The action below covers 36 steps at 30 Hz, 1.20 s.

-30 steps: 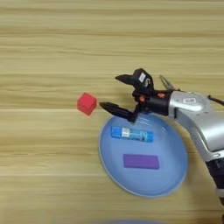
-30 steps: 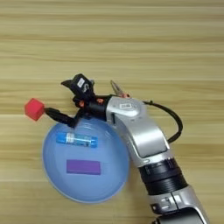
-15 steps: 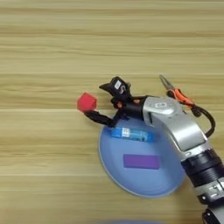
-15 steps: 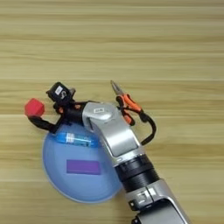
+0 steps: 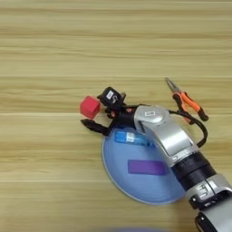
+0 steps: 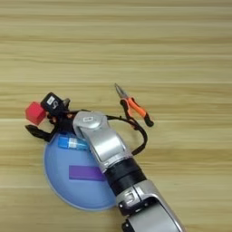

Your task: Move the objects on the table

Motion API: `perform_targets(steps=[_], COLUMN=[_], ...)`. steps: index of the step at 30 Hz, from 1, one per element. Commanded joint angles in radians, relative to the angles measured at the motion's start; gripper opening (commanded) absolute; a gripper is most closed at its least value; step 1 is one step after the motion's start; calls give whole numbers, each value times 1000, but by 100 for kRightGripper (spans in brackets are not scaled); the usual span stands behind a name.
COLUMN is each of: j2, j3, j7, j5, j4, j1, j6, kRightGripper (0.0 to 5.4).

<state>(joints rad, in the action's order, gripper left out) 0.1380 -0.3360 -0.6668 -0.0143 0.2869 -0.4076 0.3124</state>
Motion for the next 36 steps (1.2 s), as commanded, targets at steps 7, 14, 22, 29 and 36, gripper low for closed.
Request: perform_targets(steps=[7, 14, 22, 29, 36], j2=[-28, -33, -36, -31, 23], j3=[24, 30, 34, 66, 178], j7=[35, 39, 44, 40, 43], j5=[-12, -18, -18, 3, 54], j4=[-6, 0, -2, -39, -71], j1=[-91, -93, -95, -111, -171], j6=[-63, -61, -58, -39, -5], kRightGripper=[378, 291, 227, 227, 227])
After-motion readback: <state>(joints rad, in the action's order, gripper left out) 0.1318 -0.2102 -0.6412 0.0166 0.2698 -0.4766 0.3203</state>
